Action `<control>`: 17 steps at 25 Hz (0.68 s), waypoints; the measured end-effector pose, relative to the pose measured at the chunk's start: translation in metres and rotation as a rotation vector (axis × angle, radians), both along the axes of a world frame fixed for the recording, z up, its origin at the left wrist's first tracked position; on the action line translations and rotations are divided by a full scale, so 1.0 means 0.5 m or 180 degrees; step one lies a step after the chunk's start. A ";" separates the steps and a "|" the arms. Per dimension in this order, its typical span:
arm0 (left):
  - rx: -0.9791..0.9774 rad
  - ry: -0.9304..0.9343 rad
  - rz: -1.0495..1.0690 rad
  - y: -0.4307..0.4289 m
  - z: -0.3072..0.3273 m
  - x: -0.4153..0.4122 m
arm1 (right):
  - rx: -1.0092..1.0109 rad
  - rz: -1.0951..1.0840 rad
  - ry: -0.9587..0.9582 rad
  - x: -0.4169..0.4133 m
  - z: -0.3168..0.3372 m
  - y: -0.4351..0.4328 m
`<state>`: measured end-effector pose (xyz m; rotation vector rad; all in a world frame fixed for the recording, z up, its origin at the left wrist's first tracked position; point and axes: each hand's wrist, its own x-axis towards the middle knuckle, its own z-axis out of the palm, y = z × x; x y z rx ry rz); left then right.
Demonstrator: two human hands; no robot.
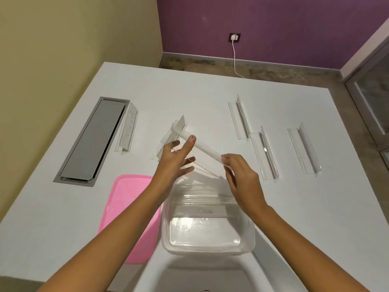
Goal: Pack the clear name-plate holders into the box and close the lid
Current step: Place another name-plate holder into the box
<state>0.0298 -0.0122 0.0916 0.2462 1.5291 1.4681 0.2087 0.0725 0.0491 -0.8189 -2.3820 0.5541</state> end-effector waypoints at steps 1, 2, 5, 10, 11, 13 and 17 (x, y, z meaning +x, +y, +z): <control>0.0023 -0.0197 0.0095 -0.003 -0.001 -0.001 | 0.0200 0.0045 -0.0158 0.004 -0.002 -0.010; 0.0071 -0.0352 0.0202 -0.006 -0.005 -0.001 | 0.0305 0.0093 -0.0271 0.008 -0.003 -0.019; 0.0185 -0.0329 0.0444 -0.020 -0.021 0.001 | -0.0055 0.0406 -0.0128 0.010 0.008 -0.030; 0.0757 -0.0246 -0.0114 -0.059 -0.041 0.013 | -0.2070 0.0585 -0.0741 0.012 0.048 -0.007; 0.0797 -0.0214 -0.0271 -0.068 -0.042 0.014 | -0.2310 0.0736 -0.0914 0.016 0.052 -0.001; 0.0862 -0.0290 -0.0579 -0.084 -0.047 0.014 | -0.2517 0.0991 -0.1070 0.027 0.057 0.006; 0.0912 -0.0155 -0.0686 -0.120 -0.065 0.006 | -0.2138 0.1038 -0.1363 0.050 0.053 0.007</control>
